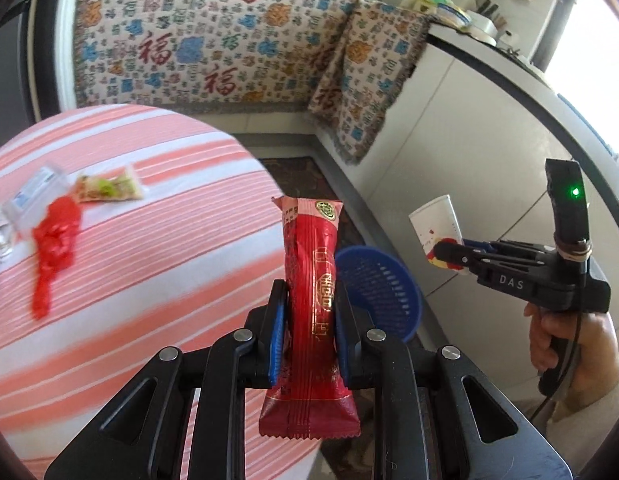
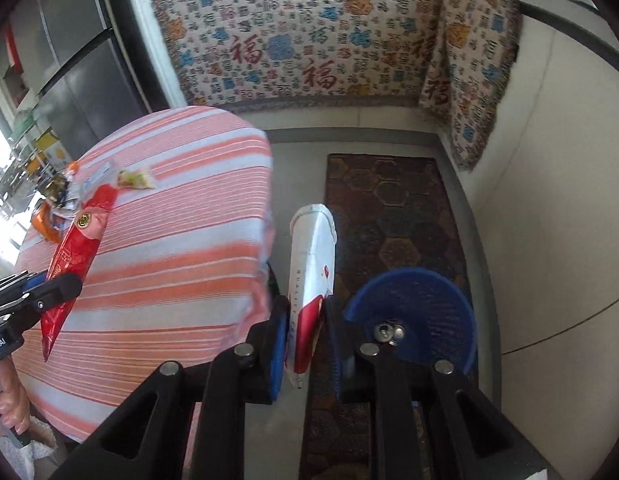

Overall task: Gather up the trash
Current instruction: 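Carry the wrapper and paper cup over the blue wastebasket with both grippers, then open both grippers to drop the wrapper and cup into the wastebasket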

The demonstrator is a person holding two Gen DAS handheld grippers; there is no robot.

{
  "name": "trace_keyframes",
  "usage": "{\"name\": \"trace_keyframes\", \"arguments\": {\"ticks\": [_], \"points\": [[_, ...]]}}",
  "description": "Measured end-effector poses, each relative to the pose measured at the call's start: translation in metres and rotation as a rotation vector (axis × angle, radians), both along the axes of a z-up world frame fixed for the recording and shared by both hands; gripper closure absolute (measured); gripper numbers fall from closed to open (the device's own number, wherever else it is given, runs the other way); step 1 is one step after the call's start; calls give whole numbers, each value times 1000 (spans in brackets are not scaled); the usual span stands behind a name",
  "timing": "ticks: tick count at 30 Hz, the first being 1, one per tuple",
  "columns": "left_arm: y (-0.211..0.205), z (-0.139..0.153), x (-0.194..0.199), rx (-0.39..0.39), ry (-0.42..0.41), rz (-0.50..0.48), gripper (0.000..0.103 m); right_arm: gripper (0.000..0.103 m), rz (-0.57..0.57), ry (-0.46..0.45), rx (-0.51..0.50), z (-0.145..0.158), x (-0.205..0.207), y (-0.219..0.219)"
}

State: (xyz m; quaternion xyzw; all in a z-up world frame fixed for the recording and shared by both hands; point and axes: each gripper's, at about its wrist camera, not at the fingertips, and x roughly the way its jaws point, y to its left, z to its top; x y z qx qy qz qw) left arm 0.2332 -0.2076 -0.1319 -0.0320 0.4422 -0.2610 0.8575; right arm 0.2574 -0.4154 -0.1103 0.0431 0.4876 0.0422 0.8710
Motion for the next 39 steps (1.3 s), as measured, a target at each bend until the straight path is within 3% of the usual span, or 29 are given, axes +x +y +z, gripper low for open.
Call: {"name": "trace_keyframes", "arguments": {"ticks": [7,14,22,31,34,39], "points": [[-102,-32,27,27,46,-92,82,82,-106,50,27,-40,14,-87],[-168,-79,46,42,107,-139,83,82,-166,96,64,-95,27,-143],[-208,-120,58,54,156,-165,82,78,-225,160,128,-139,34,-181],[-235,-144,68,75,163,-188,80,66,-230,158,134,-152,35,-188],[-238,-146,70,74,164,-190,74,65,-245,157,123,-153,35,-191],[-235,-140,71,64,141,-172,51,65,-276,138,126,-149,31,-198]]}}
